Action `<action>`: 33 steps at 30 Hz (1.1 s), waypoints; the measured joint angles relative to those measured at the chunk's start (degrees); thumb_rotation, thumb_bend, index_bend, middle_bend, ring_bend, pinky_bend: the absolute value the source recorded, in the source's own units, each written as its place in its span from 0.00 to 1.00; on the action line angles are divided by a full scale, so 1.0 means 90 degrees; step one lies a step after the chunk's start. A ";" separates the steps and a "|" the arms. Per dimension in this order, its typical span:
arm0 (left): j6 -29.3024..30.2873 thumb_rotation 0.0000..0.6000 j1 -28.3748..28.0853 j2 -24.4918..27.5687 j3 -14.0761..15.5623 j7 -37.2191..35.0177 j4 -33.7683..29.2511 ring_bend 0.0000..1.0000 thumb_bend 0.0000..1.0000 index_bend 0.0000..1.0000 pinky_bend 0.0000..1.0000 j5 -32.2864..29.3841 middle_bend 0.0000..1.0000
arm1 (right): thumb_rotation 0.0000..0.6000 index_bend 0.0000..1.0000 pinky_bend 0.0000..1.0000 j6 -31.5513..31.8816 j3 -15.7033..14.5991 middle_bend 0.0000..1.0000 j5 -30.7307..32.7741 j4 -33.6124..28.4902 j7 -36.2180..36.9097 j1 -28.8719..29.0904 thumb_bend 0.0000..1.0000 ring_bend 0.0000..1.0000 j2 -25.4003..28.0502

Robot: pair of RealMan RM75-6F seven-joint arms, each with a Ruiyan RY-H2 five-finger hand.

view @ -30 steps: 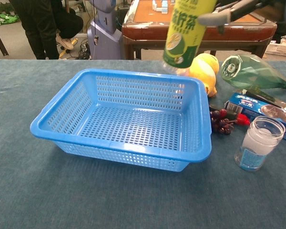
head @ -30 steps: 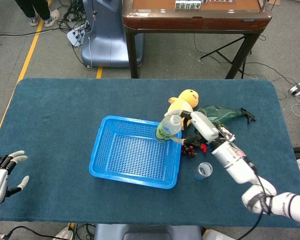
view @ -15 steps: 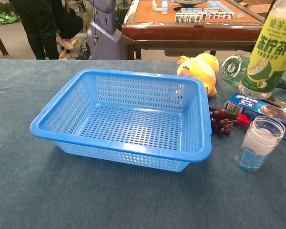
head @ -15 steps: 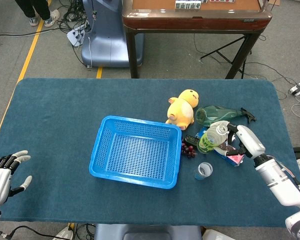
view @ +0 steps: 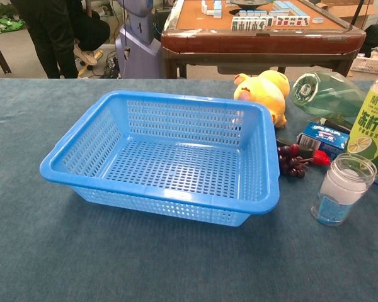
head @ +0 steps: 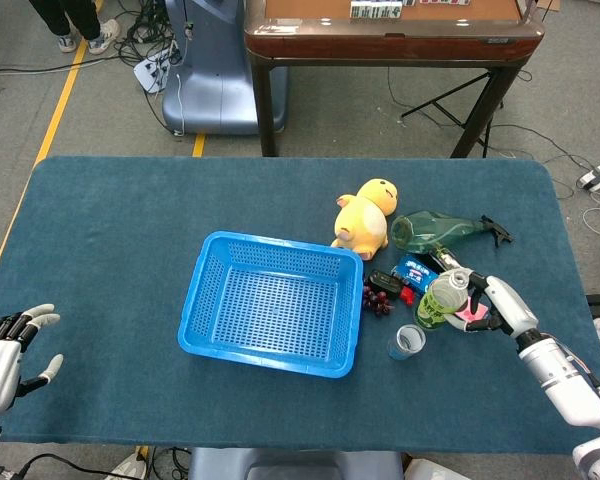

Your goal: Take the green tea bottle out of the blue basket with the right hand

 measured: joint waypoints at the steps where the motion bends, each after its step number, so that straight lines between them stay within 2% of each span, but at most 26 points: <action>1: -0.0001 1.00 -0.0001 -0.0001 0.0000 0.0009 -0.0011 0.21 0.31 0.36 0.19 0.0003 0.23 | 1.00 0.51 0.59 -0.0011 -0.0035 0.42 -0.0041 0.0107 0.0117 -0.0005 0.29 0.43 -0.0058; 5: -0.0025 1.00 -0.0007 -0.0031 0.0019 0.0037 -0.0020 0.21 0.31 0.36 0.19 0.0018 0.23 | 1.00 0.50 0.58 -0.0022 -0.0132 0.39 -0.0188 0.0470 0.0438 -0.0007 0.27 0.39 -0.0270; 7: -0.0045 1.00 -0.0007 -0.0041 0.0029 0.0053 -0.0022 0.21 0.31 0.36 0.19 0.0010 0.23 | 1.00 0.46 0.55 -0.0013 -0.0168 0.37 -0.0249 0.0649 0.0556 -0.0004 0.27 0.37 -0.0374; 13: -0.0017 1.00 0.0022 -0.0006 0.0029 0.0080 -0.0043 0.21 0.31 0.36 0.19 -0.0027 0.23 | 1.00 0.19 0.41 0.0088 -0.0321 0.25 -0.0519 0.1029 0.1012 0.0019 0.27 0.23 -0.0507; 19: -0.0072 1.00 0.0013 0.0011 0.0029 0.0123 -0.0078 0.21 0.31 0.35 0.19 -0.0061 0.23 | 1.00 0.03 0.28 0.0450 -0.0411 0.15 -0.0695 0.1108 0.1197 -0.0040 0.27 0.14 -0.0451; 24: -0.0102 1.00 -0.0015 0.0013 0.0005 0.0160 -0.0108 0.21 0.31 0.35 0.19 -0.0089 0.23 | 1.00 0.03 0.26 0.0932 -0.0396 0.14 -0.0724 0.0990 0.1102 -0.0204 0.27 0.14 -0.0245; 27: -0.0108 1.00 -0.0032 0.0003 -0.0007 0.0183 -0.0113 0.21 0.31 0.35 0.19 -0.0083 0.23 | 1.00 0.03 0.26 0.1233 -0.0334 0.16 -0.0660 0.0840 0.0778 -0.0345 0.27 0.14 -0.0112; 29: -0.0112 1.00 -0.0042 -0.0009 -0.0015 0.0189 -0.0115 0.21 0.31 0.35 0.19 -0.0081 0.23 | 1.00 0.09 0.26 0.1411 -0.0267 0.22 -0.0571 0.0720 0.0362 -0.0463 0.28 0.15 -0.0039; 33: -0.0124 1.00 -0.0058 -0.0035 -0.0018 0.0217 -0.0104 0.21 0.31 0.36 0.19 -0.0074 0.23 | 1.00 0.29 0.34 0.1845 -0.0110 0.33 -0.0333 0.0472 -0.0825 -0.0728 0.31 0.27 0.0047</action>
